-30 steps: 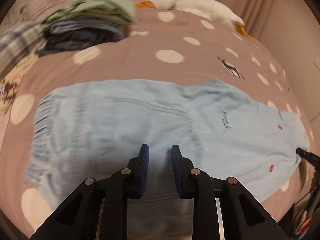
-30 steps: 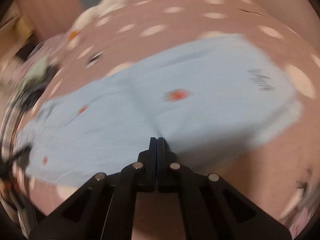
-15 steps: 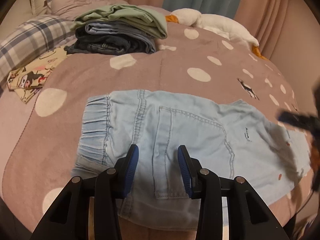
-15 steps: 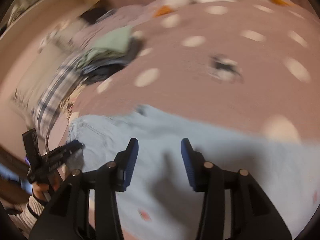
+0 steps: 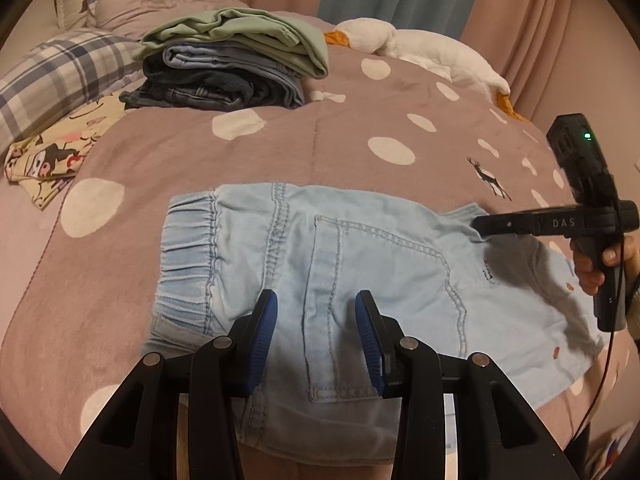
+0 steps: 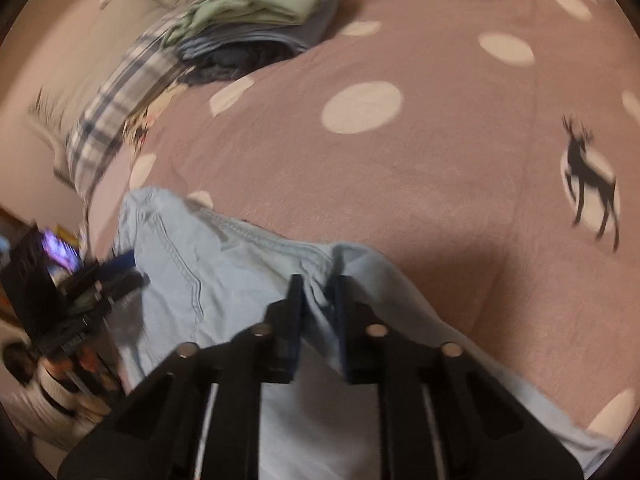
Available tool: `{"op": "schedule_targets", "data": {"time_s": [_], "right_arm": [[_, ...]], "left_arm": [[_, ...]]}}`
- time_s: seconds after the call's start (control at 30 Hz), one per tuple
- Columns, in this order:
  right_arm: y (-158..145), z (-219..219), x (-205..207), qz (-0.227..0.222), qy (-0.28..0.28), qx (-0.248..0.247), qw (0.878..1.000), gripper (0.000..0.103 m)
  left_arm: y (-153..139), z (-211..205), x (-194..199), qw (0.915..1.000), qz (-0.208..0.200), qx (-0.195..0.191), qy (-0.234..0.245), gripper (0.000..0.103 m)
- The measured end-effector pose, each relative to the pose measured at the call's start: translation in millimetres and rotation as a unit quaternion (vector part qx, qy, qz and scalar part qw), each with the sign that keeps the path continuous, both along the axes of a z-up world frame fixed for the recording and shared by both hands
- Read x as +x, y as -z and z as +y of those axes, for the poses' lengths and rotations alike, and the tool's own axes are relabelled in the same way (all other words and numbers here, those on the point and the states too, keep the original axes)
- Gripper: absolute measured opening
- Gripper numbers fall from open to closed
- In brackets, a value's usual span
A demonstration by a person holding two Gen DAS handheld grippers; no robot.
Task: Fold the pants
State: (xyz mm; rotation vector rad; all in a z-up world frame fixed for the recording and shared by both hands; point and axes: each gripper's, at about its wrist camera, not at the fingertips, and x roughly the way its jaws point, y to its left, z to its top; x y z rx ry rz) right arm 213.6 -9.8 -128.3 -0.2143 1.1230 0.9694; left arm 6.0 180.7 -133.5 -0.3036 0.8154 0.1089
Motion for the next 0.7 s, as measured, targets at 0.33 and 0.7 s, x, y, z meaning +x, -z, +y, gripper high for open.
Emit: {"op": "schedule_targets", "data": {"time_s": [0.33, 0.7], "right_arm": [[7.9, 18.1, 21.3, -0.056, 0.040, -0.033, 0.997, 0.012], [-36.8, -33.3, -19.7, -0.083, 0.064, 0.059, 0.993, 0.029]], "left_arm": [[2.9, -2.3, 13.2, 0.9996, 0.012, 0.025, 0.003, 0.040], [-17.1, -18.9, 0.2, 0.9998, -0.018, 0.012, 0.004, 0.040]]}}
